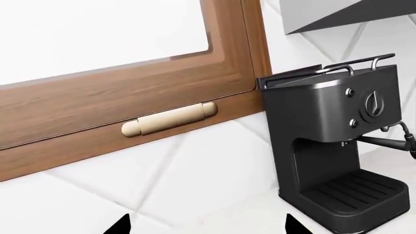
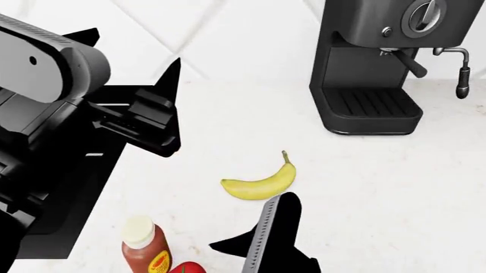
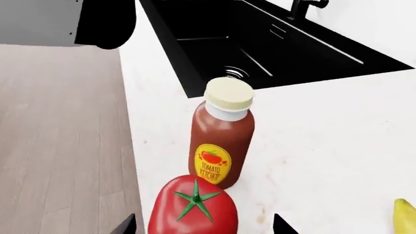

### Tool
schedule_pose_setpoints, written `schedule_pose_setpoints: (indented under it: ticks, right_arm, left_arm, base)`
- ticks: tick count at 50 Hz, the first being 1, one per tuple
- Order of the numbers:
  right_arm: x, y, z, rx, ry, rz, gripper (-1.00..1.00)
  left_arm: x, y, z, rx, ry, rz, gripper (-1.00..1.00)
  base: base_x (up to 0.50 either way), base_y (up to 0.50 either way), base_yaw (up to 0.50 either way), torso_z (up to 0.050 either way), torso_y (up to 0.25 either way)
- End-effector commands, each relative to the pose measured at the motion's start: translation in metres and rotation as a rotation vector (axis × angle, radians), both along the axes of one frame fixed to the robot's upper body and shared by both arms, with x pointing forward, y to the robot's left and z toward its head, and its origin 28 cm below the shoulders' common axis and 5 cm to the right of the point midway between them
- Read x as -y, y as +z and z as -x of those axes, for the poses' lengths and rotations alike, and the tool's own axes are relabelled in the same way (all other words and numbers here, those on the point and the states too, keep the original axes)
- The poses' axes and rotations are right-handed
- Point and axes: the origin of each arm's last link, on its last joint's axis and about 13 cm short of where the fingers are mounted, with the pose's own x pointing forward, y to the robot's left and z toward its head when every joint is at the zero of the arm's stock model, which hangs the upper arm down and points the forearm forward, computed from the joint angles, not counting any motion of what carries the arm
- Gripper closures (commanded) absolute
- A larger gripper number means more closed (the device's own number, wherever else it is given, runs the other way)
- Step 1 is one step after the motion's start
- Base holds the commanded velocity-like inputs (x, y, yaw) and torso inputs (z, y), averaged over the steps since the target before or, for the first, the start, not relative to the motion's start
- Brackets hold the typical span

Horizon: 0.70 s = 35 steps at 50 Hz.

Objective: Pick up the fruits and vegetables and place them in the sink. Turn on the sink faucet to wash them. Then turn the sink off and put them in the tray.

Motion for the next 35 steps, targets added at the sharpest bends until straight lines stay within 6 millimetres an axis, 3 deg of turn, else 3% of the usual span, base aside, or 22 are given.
schedule_pose_setpoints:
  ticks: [1,18,19,25,35]
  right_arm:
    - [-0.011,-0.021,-0.011,-0.035,0.016,0.02,-1.0]
    - [-0.026,-0.047,-0.018,-0.115,0.052,0.031,-1.0]
    - [-0.025,-0.048,-0.018,-0.118,0.048,0.031,1.0]
    - [-0.014,-0.035,-0.013,-0.087,0.022,0.003,1.0]
    - [0.022,0.003,0.02,0.037,-0.035,-0.025,1.0]
  left_arm:
    - [-0.001,0.0,0.0,0.001,0.0,0.001,-1.0]
    - [-0.004,-0.001,0.001,0.003,0.004,0.006,-1.0]
    - [-0.004,-0.001,0.001,0.003,0.005,0.006,-1.0]
    - [-0.006,-0.003,0.0,0.001,0.01,0.009,-1.0]
    - [-0.005,-0.003,0.0,0.0,0.012,0.003,-1.0]
  base:
    - [0.0,0.0,0.0,0.0,0.0]
    - [0.0,0.0,0.0,0.0,0.0]
    - [0.0,0.0,0.0,0.0,0.0]
    - [0.0,0.0,0.0,0.0,0.0]
    - [0.0,0.0,0.0,0.0,0.0]
